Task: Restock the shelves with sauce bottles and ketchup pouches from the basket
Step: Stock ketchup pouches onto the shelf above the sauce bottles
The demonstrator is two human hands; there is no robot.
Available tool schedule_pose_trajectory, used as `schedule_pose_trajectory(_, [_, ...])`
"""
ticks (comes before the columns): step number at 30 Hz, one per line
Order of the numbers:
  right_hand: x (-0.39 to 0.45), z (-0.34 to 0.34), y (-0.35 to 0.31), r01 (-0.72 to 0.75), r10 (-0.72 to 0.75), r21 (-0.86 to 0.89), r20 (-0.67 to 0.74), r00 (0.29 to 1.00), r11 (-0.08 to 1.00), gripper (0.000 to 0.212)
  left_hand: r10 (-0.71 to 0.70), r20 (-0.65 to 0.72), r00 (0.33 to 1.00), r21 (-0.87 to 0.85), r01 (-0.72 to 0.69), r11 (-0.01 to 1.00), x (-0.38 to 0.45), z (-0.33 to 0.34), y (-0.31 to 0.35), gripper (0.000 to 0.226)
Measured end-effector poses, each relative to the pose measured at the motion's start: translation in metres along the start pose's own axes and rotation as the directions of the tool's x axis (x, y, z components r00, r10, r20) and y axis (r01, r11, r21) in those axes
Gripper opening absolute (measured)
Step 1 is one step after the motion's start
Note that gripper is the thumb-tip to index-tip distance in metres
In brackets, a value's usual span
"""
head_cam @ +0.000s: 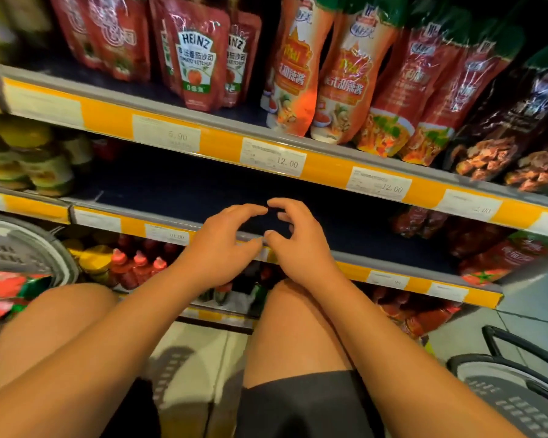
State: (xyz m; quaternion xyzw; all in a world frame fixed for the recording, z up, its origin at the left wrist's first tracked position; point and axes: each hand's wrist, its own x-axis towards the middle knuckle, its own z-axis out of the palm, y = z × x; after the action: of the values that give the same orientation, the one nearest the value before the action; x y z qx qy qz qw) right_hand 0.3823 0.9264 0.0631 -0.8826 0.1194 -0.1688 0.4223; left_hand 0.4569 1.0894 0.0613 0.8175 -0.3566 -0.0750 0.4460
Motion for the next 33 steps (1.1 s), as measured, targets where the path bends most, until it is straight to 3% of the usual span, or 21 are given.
schedule_pose_trajectory(7, [0.008, 0.062, -0.049, 0.091, -0.087, -0.015, 0.177, 0.98, 0.996, 0.049, -0.145, -0.153, 0.978, 0.044, 0.153, 0.987, -0.067, -0.1, -0.06, 0.048])
schedule_pose_trajectory(12, [0.013, 0.109, -0.083, 0.162, -0.156, 0.001, 0.272, 0.95, 0.987, 0.047, -0.271, -0.33, 0.904, -0.006, 0.286, 0.958, -0.134, -0.158, -0.107, 0.047])
schedule_pose_trajectory(18, [0.006, 0.187, -0.137, 0.289, -0.283, 0.046, 0.398, 0.873, 0.956, 0.046, -0.471, -0.476, 0.743, -0.072, 0.501, 0.862, -0.221, -0.202, -0.163, 0.041])
schedule_pose_trajectory(23, [-0.011, 0.258, -0.182, 0.381, -0.376, 0.111, 0.545, 0.749, 0.918, 0.049, -0.566, -0.533, 0.629, -0.059, 0.64, 0.766, -0.28, -0.223, -0.195, 0.044])
schedule_pose_trajectory(29, [-0.036, 0.337, -0.217, 0.353, -0.351, 0.149, 0.698, 0.624, 0.923, 0.051, -0.712, -0.551, 0.435, -0.205, 0.756, 0.621, -0.325, -0.225, -0.234, 0.057])
schedule_pose_trajectory(33, [-0.046, 0.378, -0.226, 0.314, -0.296, 0.127, 0.759, 0.581, 0.941, 0.045, -0.748, -0.571, 0.338, -0.28, 0.776, 0.565, -0.341, -0.223, -0.256, 0.054])
